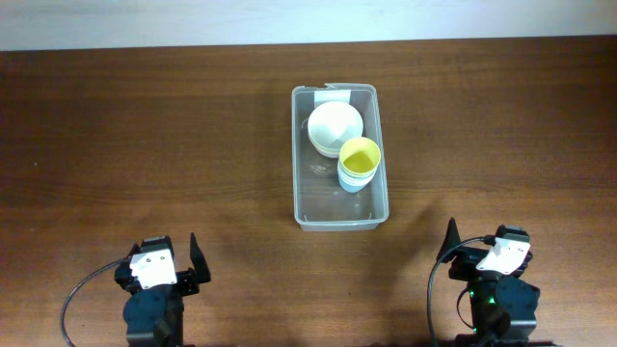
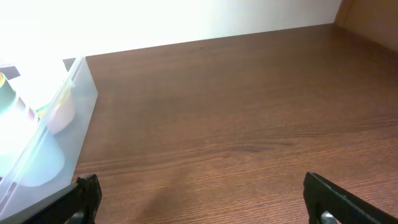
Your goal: Pack container
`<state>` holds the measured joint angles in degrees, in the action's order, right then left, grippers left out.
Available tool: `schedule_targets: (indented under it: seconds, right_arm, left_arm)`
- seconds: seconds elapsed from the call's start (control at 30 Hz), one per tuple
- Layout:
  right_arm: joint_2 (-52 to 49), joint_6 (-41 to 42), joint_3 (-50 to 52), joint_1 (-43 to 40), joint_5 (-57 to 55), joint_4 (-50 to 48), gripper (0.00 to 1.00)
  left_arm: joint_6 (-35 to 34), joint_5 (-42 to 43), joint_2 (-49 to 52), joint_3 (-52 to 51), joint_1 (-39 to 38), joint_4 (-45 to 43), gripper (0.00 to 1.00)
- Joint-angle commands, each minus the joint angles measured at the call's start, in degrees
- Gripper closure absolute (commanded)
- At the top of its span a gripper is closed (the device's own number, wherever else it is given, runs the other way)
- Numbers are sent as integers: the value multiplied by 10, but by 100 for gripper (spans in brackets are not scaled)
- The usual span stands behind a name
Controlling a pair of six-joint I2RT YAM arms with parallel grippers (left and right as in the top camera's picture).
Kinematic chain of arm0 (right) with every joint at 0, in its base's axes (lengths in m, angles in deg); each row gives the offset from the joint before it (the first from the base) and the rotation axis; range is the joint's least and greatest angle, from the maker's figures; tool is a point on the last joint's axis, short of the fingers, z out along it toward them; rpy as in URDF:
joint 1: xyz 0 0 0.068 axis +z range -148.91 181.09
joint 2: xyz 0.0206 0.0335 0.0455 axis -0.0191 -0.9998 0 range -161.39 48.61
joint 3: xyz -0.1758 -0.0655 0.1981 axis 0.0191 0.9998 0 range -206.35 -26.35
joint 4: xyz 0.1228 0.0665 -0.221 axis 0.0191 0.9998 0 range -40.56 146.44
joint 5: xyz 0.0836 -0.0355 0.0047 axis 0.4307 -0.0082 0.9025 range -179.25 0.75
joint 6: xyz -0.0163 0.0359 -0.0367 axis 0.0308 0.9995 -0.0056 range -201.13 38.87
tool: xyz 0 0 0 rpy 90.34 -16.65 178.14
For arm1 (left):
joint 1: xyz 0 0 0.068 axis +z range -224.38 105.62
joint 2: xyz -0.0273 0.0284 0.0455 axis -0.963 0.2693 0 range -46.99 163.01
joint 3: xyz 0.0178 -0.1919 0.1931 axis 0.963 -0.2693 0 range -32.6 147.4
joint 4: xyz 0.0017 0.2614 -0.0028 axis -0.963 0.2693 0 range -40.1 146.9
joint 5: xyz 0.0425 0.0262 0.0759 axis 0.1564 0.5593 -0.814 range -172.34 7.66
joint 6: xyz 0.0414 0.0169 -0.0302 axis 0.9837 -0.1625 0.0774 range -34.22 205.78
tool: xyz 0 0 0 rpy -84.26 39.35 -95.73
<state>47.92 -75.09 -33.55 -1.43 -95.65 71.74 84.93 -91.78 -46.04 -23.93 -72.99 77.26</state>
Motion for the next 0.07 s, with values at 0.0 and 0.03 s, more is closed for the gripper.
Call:
schedule_targets:
  seconds: [0.0, 0.03]
  right_arm:
    - [5, 4, 6, 2, -1, -1, 1]
    - [5, 4, 6, 2, -1, -1, 1]
  left_arm:
    - [11, 6, -6, -9, -3, -4, 0]
    - [11, 6, -6, -9, -3, -4, 0]
